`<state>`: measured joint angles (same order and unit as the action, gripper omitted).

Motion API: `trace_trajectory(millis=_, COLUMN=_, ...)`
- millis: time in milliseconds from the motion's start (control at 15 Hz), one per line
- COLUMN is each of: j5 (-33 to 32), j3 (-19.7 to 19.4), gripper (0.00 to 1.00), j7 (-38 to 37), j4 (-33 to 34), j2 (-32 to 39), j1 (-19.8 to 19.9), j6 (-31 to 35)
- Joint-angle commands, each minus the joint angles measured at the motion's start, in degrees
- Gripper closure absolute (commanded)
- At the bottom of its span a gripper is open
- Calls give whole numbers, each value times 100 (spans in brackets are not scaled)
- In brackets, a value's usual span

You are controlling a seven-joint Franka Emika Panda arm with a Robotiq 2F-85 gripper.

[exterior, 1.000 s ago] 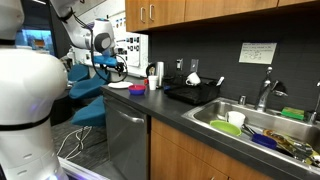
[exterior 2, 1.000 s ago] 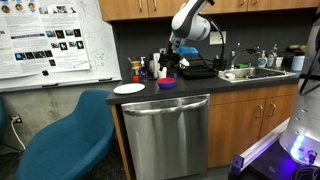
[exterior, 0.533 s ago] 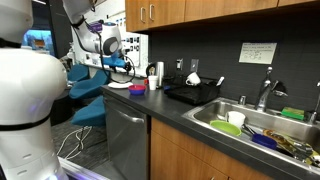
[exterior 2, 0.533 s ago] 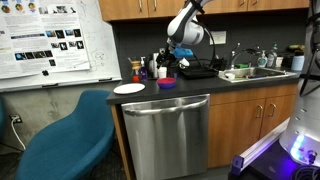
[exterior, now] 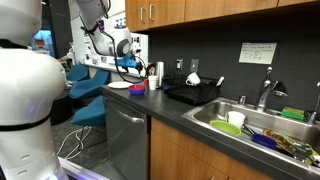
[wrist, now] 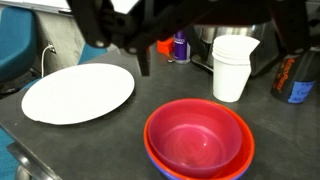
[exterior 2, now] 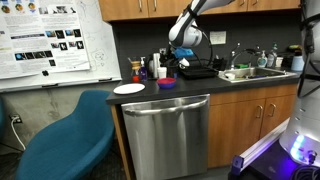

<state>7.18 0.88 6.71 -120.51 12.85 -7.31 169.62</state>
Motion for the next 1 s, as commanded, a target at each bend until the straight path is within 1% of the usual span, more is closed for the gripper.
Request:
trace_trajectory(millis=0, j5=-427, j3=-52, gripper=0, j7=-429, j4=208, j2=164, j1=143, j6=-190)
trace_trajectory(millis=333, j5=-783, j3=-218, gripper=0, j7=-911, j4=235, j2=216, j1=156, j6=-575)
trace_trajectory(millis=800, j5=-518, j3=17, gripper=0, j7=-1123, j4=142, j2=177, j1=201, j6=-1257)
trace_trajectory(millis=933, j5=-463, j3=78, gripper=0, j7=-1168, j4=136, j2=186, j1=198, j6=-1354)
